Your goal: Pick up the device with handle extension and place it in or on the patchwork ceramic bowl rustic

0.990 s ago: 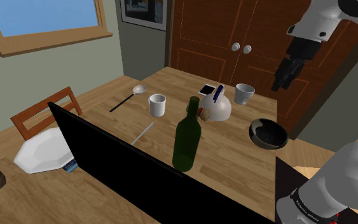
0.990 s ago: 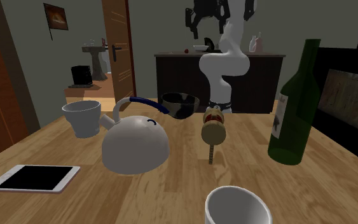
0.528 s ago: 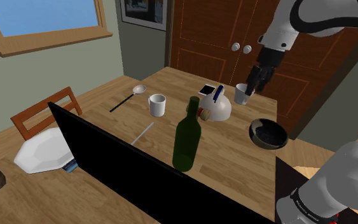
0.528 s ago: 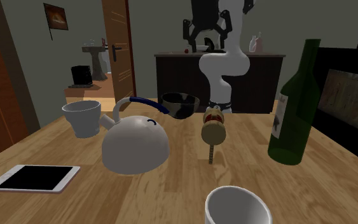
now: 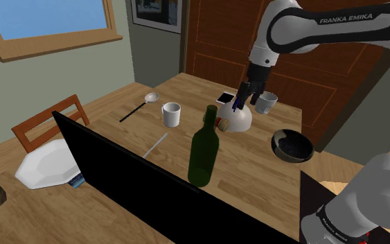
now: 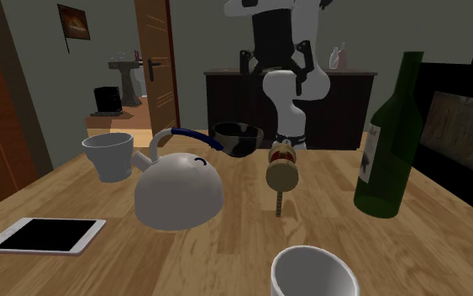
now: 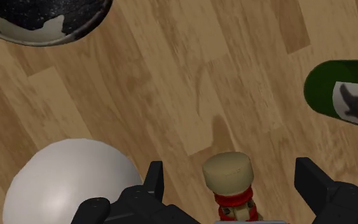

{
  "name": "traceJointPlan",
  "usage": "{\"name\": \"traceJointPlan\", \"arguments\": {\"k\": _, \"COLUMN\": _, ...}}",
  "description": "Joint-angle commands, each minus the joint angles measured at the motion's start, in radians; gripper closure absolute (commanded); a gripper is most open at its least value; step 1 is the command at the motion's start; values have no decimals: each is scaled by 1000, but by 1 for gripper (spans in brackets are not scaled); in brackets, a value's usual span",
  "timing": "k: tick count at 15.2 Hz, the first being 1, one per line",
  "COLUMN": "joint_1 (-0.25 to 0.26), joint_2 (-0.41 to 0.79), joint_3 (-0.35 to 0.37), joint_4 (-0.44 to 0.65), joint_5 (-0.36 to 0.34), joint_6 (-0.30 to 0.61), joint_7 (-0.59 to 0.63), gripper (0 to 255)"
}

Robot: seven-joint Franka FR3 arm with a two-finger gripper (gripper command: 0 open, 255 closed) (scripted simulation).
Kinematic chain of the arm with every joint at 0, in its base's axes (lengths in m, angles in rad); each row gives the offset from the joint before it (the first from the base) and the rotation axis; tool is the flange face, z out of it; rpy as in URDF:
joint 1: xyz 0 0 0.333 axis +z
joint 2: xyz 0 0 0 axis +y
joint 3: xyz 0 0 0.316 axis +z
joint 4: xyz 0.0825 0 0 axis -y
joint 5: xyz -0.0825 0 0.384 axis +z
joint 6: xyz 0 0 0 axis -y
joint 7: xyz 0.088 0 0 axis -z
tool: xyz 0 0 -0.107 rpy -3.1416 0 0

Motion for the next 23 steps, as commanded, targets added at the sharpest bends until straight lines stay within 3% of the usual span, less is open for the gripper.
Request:
{"name": "traceJointPlan", "arguments": {"k": 1, "joint_1": 8, "joint_2": 75, "joint_3": 12, "joint_4": 41, "joint_5": -2, "joint_6": 32, "joint_7": 6, "gripper": 0}}
{"name": "traceJointPlan", "arguments": {"k": 9, "joint_1": 37, "joint_2": 377, "joint_3": 49, "joint_4": 237, "joint_5": -28, "joint_6": 124, "joint_7": 28, "gripper": 0}}
{"name": "traceJointPlan", "arguments": {"k": 17, "joint_1": 44, "joint_2": 417, "joint_3": 54, "joint_4": 177, "joint_5": -27, "joint_6": 224, "joint_7": 28, "gripper": 0}}
{"name": "traceJointPlan", "arguments": {"k": 23, "joint_1": 44, "joint_2": 417, "joint_3": 54, "joint_4": 177, "joint_5": -27, "joint_6": 224, "joint_7": 28, "gripper": 0}}
